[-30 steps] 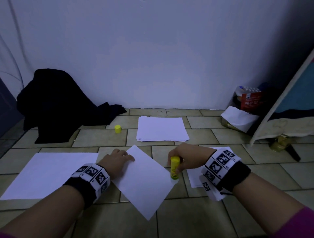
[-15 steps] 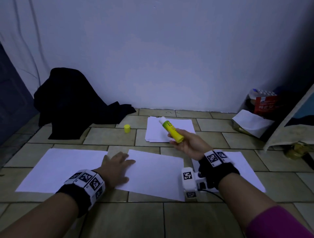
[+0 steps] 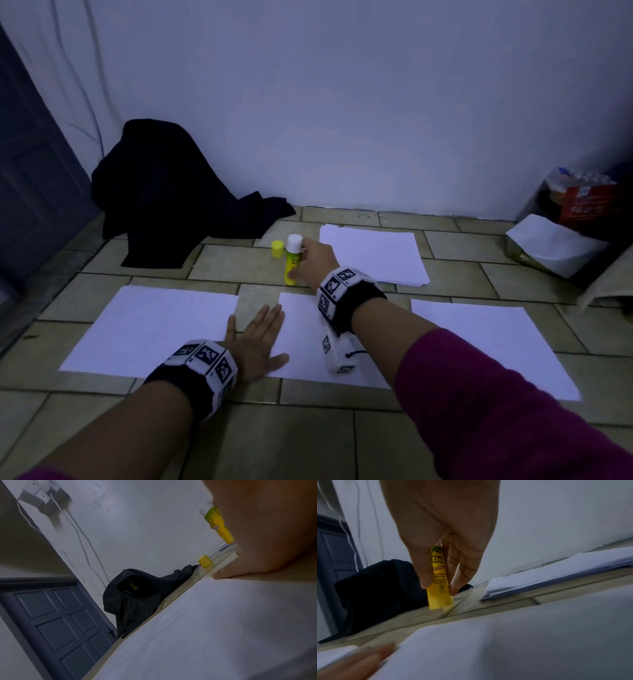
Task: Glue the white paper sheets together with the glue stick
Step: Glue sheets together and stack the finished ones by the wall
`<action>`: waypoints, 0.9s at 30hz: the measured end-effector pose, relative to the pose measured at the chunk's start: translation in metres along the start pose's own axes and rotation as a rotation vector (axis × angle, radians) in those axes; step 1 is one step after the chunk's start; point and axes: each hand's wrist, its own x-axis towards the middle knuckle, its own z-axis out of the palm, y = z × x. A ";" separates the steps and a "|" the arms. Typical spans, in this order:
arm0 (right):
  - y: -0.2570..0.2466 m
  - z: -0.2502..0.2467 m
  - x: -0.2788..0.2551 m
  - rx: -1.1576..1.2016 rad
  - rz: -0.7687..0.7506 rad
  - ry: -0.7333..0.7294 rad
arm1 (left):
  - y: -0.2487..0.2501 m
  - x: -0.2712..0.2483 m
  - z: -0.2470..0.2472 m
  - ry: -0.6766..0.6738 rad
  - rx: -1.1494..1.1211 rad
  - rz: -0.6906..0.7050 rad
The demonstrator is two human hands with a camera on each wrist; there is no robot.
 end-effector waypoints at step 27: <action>0.089 -0.127 -0.095 -0.607 0.452 -0.367 | 0.005 -0.003 -0.007 -0.045 -0.044 -0.026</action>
